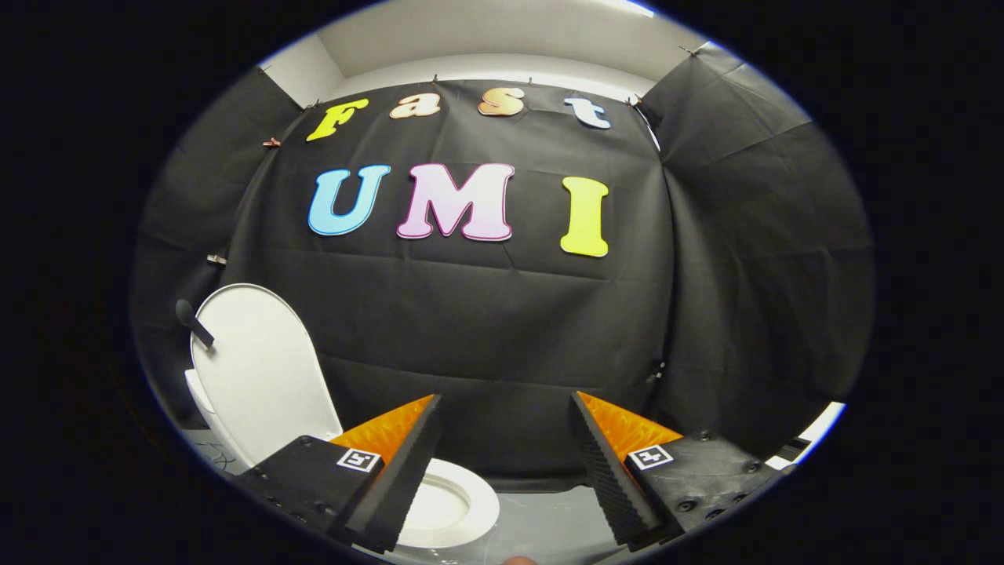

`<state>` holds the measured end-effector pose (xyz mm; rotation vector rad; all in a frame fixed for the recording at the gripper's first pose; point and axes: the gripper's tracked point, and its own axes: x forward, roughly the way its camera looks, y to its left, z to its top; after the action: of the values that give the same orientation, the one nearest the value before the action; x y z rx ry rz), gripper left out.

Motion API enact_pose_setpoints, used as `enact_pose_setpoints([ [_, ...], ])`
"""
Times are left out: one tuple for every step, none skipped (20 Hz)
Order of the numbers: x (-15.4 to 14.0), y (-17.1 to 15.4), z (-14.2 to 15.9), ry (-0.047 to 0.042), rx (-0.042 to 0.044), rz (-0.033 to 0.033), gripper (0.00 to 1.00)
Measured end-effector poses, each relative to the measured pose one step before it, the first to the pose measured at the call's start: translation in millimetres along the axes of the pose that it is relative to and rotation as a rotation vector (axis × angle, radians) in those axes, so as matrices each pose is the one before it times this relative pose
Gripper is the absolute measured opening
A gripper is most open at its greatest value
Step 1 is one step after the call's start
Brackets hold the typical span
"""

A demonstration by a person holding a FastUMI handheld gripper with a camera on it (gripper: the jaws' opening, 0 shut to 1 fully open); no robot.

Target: Open the toilet lid.

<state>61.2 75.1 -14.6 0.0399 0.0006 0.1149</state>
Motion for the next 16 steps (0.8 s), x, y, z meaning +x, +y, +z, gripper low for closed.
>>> enact_pose_setpoints([
  [-0.72,2.21,0.88,0.00181,0.00120,0.00411,0.99],
  [0.31,0.30,-2.23,0.00239,-0.00338,0.00236,0.99],
  [-0.27,0.29,-1.19,0.00148,-0.00556,0.00073,0.98],
  [0.65,-0.02,0.12,0.00037,-0.00323,0.00136,0.98],
  [-1.26,0.35,0.87,-0.00172,-0.00059,0.00200,0.98],
  [1.05,-1.43,0.68,-0.00228,-0.00031,-0.00185,0.98],
  [-0.07,-0.68,0.62,-0.00060,0.00223,-0.00169,0.99],
  [0.44,-0.44,-0.99,0.00161,0.00277,0.00004,0.99],
  [0.20,-0.68,-1.17,0.00438,0.00120,-0.00240,0.98],
  [0.56,-1.91,-1.30,0.00132,0.00084,-0.00289,0.99],
  [-0.10,-1.51,-0.50,0.00164,-0.00011,-0.00238,0.99],
  [0.14,-1.91,-1.09,0.00317,-0.00060,-0.00513,0.99],
  [-0.24,-1.57,-0.38,0.00277,0.00204,-0.00279,0.99],
  [0.21,-0.41,-0.92,0.00457,0.00195,-0.00025,0.98],
  [-0.35,0.74,-1.24,0.00433,0.00263,0.00176,0.98],
  [-0.32,1.86,-1.11,0.00545,0.00372,0.00735,0.98],
])
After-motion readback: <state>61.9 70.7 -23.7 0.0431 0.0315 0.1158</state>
